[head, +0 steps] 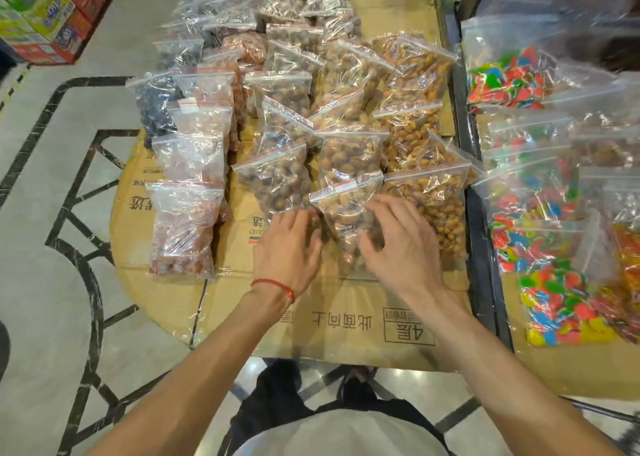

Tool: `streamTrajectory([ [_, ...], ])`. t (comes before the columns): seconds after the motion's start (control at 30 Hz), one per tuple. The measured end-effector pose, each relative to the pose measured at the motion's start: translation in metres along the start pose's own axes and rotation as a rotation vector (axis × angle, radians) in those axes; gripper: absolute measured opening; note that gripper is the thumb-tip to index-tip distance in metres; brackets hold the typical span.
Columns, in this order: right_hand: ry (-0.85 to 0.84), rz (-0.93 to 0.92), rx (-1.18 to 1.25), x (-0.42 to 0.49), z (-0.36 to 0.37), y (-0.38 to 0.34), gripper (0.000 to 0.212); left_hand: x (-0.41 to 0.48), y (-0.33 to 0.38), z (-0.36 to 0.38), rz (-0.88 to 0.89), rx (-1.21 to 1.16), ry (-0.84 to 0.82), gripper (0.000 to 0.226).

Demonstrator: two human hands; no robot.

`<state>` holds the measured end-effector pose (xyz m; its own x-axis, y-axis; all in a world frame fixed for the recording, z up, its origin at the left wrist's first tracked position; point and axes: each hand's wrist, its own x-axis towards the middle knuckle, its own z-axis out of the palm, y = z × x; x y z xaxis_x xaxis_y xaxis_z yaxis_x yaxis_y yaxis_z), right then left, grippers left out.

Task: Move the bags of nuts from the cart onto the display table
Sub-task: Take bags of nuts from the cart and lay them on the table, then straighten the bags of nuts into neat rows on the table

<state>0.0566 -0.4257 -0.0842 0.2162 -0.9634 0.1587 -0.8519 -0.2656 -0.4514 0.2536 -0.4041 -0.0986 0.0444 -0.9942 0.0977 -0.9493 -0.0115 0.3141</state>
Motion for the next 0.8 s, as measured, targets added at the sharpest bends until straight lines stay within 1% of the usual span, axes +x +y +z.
streamTrajectory([
  [0.07,0.007,-0.018,-0.086,0.002,0.002,-0.009,0.051,0.005,-0.016,-0.01,0.115,0.105,0.006,0.023],
  [0.13,0.024,-0.033,-0.163,0.007,0.005,-0.017,0.056,0.014,-0.035,-0.02,0.183,0.168,-0.027,0.032],
  [0.2,0.048,-0.038,-0.212,0.016,0.009,-0.028,0.057,0.024,-0.055,-0.031,0.245,0.205,-0.041,0.038],
  [0.3,0.093,-0.047,-0.314,0.033,0.017,-0.047,0.055,0.044,-0.086,-0.046,0.311,0.207,-0.039,0.042],
  [0.47,0.063,0.006,-0.39,0.065,0.031,-0.085,0.058,0.082,-0.126,-0.072,0.365,0.181,-0.019,0.043],
  [0.63,0.044,0.021,-0.415,0.106,0.034,-0.124,0.06,0.131,-0.15,-0.099,0.415,0.256,-0.037,0.052],
  [0.8,0.043,0.042,-0.417,0.16,0.03,-0.132,0.059,0.18,-0.157,-0.112,0.463,0.285,-0.027,0.05],
])
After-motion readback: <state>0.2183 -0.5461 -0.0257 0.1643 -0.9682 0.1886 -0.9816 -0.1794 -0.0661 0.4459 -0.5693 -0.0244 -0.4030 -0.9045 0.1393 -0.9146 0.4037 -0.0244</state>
